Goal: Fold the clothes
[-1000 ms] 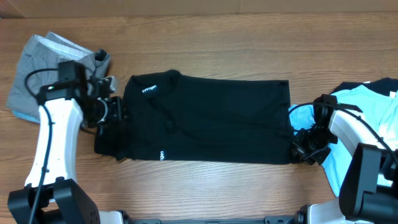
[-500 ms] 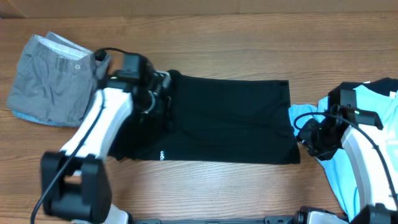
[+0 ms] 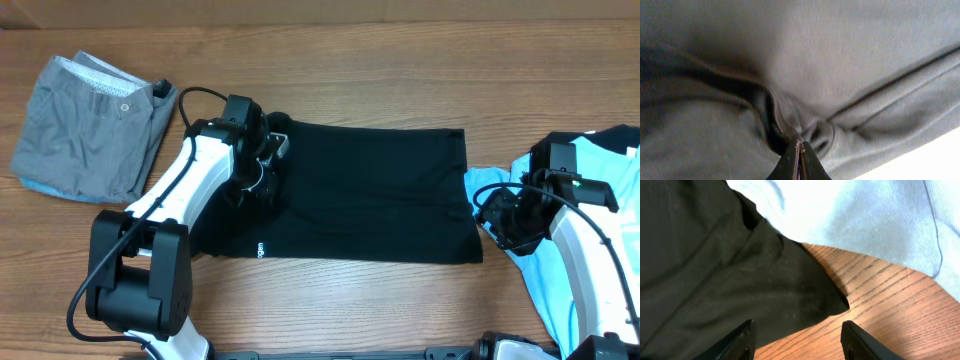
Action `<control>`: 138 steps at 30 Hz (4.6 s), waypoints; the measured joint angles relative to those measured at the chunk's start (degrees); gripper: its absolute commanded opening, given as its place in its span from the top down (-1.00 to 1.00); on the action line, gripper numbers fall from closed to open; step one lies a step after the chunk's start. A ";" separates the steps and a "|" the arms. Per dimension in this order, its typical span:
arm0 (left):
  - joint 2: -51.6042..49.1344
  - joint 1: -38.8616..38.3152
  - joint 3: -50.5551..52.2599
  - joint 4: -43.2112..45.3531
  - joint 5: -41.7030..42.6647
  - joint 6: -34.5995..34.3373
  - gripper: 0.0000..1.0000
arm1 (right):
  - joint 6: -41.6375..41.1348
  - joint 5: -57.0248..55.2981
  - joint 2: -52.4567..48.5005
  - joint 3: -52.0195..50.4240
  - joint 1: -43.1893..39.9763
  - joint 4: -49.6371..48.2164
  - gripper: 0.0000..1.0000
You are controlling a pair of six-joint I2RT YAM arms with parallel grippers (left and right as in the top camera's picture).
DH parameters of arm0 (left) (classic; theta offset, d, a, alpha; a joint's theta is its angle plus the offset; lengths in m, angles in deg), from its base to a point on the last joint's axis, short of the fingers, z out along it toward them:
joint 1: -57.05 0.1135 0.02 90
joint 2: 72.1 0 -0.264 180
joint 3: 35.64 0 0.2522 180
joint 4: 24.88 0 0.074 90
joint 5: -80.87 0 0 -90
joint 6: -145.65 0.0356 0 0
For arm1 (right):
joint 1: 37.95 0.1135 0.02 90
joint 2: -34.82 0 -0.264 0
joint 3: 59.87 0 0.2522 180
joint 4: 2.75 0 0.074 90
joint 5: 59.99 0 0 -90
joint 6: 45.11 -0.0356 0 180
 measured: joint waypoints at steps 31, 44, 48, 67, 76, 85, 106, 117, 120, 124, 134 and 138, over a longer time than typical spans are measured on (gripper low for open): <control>-0.04 -0.22 0.22 0.94 -5.57 -6.60 0.12 | -0.02 0.02 0.00 0.00 0.00 -1.55 -0.30; -0.07 -0.22 1.05 -2.29 -0.59 -9.77 0.91 | 0.00 0.07 0.00 0.00 -0.02 -1.49 -0.31; -0.07 -0.24 -4.48 -3.04 -0.13 -9.77 0.92 | 0.02 0.22 0.00 0.00 0.00 -1.51 -0.31; -0.07 -8.20 -5.97 1.44 -0.74 -11.32 0.21 | 0.00 1.29 0.00 0.00 0.00 -1.49 -0.32; -1.18 -6.58 -14.05 -10.21 -4.15 -12.20 -0.08 | 0.37 2.34 0.00 0.02 0.00 -2.97 -0.32; -1.42 -0.92 -28.52 -4.59 -7.72 -8.83 -0.27 | 4.68 12.28 0.00 2.60 0.00 -8.55 -0.40; -20.00 -1.57 -28.41 9.90 -15.15 1.44 0.41 | 5.18 14.91 -0.17 7.72 0.00 -20.96 -0.52; -20.00 -1.60 -28.41 8.98 -16.48 4.76 -0.09 | 3.52 14.32 -9.35 7.72 0.00 -25.81 -0.52; -20.04 -1.60 -28.41 8.98 -16.09 5.97 -0.05 | 3.13 14.27 -10.80 7.72 0.00 -26.27 -0.52; -20.11 -1.60 -28.26 8.98 -16.02 7.52 -0.18 | 2.95 14.29 -10.88 7.72 0.00 -29.18 -0.54; -21.75 -1.60 -27.93 9.79 -15.61 9.31 0.68 | 2.93 14.34 -10.88 7.72 -0.02 -38.93 -0.61; -23.50 -1.60 -27.67 7.69 -15.61 9.97 0.88 | 2.93 14.19 -10.91 7.72 0.00 -41.68 -0.62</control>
